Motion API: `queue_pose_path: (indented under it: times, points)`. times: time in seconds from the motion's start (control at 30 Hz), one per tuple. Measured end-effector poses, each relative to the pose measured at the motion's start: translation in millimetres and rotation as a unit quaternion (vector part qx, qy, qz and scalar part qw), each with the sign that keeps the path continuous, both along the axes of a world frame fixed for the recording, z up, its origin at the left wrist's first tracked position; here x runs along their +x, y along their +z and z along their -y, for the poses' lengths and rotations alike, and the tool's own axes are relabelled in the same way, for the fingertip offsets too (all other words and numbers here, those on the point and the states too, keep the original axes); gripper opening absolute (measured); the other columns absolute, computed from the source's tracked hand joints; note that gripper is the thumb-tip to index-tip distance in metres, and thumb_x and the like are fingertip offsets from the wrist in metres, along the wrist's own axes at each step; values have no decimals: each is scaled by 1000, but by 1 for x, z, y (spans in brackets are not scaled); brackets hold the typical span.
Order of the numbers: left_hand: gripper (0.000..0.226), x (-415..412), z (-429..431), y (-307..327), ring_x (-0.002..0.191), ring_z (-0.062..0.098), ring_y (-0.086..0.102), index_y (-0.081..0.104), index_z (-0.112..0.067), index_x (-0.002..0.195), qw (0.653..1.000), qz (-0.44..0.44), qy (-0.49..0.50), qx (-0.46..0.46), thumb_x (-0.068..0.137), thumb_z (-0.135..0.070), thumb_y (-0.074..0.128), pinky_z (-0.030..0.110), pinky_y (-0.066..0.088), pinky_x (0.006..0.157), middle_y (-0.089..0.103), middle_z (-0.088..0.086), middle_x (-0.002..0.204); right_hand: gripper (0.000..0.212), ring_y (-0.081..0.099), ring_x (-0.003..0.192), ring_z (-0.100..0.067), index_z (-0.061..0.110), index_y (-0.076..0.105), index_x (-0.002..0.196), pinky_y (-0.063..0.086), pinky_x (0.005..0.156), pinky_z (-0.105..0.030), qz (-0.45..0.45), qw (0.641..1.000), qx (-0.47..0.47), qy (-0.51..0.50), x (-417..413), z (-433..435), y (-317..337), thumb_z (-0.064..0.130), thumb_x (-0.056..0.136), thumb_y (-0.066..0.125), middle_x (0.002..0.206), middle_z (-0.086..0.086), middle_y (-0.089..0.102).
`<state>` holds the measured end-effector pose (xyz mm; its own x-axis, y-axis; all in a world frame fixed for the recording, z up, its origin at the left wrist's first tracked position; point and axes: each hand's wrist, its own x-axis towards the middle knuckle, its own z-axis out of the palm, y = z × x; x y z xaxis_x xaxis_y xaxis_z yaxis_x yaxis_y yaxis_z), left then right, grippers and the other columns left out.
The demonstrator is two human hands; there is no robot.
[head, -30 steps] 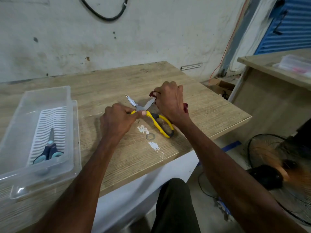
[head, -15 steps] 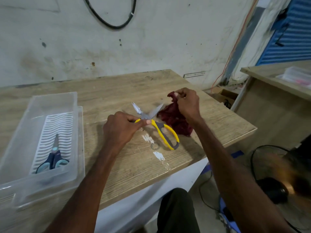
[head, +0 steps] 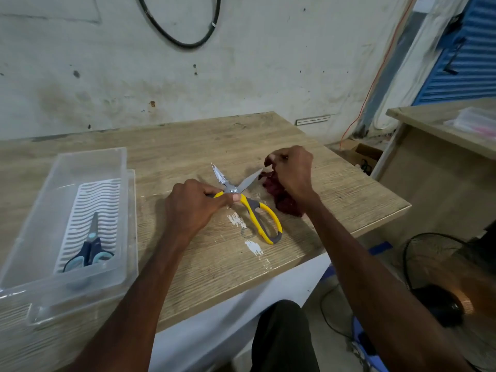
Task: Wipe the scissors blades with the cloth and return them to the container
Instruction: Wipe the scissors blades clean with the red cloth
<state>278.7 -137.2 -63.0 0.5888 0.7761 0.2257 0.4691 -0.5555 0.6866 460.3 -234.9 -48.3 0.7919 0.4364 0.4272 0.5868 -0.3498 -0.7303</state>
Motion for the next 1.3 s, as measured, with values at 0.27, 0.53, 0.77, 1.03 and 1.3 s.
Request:
queue_pose_path:
  times: [0.27, 0.53, 0.77, 1.03, 1.3]
  points:
    - [61, -1, -4, 1, 68, 9, 63, 76, -34, 80, 999, -36, -21, -14, 53, -86, 58, 30, 45, 60, 68, -3, 63, 12, 69, 66, -13, 9, 76, 89, 60, 66, -35, -79, 977, -9, 196, -35, -12, 29, 9, 79, 70, 74, -4, 73]
    - [42, 1, -5, 5, 67, 10, 60, 76, -34, 75, 998, -53, -22, -14, 59, -73, 68, 23, 39, 53, 64, -5, 57, 24, 63, 68, -10, 13, 78, 87, 42, 60, -8, 162, 947, -93, 261, -50, -25, -1, -3, 70, 71, 75, -8, 73]
    - [38, 4, -6, 2, 69, 15, 59, 74, -37, 81, 998, -55, -5, 22, 61, -69, 70, 25, 37, 57, 59, -4, 59, 23, 64, 64, -22, 11, 78, 85, 50, 58, -26, 209, 938, -108, 255, -47, -50, 1, -3, 69, 72, 71, -13, 69]
    - [38, 9, -10, -6, 85, 25, 63, 76, -31, 85, 998, -54, 3, 43, 67, -64, 66, 27, 41, 63, 69, 5, 78, 19, 53, 57, -13, 12, 79, 83, 35, 51, -17, 190, 946, -84, 249, -52, -58, -1, 0, 70, 73, 63, -12, 63]
    - [34, 10, -11, -9, 80, 23, 64, 76, -33, 85, 998, -57, 7, 40, 67, -60, 69, 30, 49, 64, 70, 3, 76, 20, 42, 54, -4, 11, 78, 86, 27, 52, -12, 191, 945, -98, 245, -48, -49, -6, 0, 71, 73, 62, -6, 60]
